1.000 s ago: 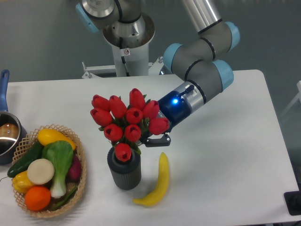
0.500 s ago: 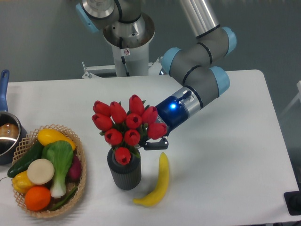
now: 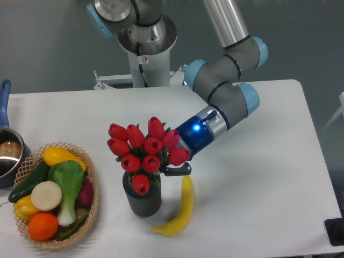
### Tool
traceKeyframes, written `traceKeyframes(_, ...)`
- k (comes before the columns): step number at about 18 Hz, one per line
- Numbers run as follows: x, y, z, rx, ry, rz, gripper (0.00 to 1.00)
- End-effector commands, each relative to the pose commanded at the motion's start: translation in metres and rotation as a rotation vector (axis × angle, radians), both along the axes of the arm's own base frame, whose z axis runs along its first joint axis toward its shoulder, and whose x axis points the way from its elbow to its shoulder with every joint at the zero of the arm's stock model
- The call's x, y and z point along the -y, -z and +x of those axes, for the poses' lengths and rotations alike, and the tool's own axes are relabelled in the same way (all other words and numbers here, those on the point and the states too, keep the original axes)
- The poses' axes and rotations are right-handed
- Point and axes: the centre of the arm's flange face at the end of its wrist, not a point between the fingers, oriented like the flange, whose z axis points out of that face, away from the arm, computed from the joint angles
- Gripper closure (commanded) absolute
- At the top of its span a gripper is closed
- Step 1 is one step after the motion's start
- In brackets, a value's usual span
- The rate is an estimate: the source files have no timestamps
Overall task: Insert the flowers into the vase
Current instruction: 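Push the tulips further down into the vase and open the gripper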
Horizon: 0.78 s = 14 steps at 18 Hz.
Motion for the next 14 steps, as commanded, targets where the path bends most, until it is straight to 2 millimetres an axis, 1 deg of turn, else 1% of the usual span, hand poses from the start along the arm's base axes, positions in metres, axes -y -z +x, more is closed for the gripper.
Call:
traceKeyframes(4, 0.001, 0.003, -0.002, -0.007, -0.003, -0.003, 0.76)
traceKeyframes(10, 0.002, 0.024, -0.001, -0.029, -0.001, -0.019, 0.75)
traceKeyframes(14, 0.006, 0.041, 0.008, -0.035, 0.005, -0.014, 0.74)
